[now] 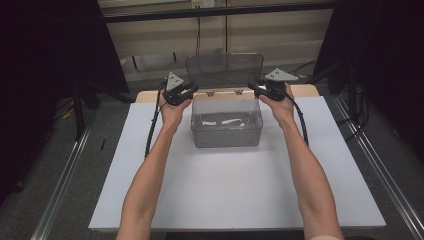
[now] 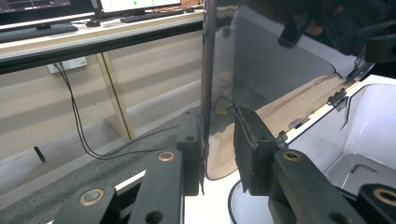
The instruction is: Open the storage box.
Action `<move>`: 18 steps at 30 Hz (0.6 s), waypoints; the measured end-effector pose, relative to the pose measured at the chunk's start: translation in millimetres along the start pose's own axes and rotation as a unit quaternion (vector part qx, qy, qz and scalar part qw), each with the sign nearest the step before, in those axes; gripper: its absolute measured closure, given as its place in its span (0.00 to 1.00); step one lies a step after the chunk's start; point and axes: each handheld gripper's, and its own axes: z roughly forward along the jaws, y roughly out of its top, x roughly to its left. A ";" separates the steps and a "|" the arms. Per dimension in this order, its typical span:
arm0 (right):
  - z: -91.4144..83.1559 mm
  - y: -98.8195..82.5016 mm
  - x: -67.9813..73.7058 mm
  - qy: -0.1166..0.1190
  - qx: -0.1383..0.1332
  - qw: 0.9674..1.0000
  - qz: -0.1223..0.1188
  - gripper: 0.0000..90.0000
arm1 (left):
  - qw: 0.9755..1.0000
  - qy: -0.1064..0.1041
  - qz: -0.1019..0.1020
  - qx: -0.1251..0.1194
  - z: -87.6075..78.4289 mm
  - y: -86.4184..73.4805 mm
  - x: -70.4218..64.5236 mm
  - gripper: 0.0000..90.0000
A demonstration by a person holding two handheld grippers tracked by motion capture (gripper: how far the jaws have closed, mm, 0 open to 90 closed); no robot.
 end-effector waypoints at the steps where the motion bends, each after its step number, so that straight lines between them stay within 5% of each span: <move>1: 0.7 -0.2 -0.2 -0.001 0.000 1.000 0.001 0.69 | 1.000 0.000 0.001 0.004 -0.1 0.7 0.1 0.81; 18: 10.3 -9.9 -3.3 -0.003 0.009 1.000 0.010 0.72 | 1.000 0.004 -0.005 0.009 5.4 -0.1 3.5 0.82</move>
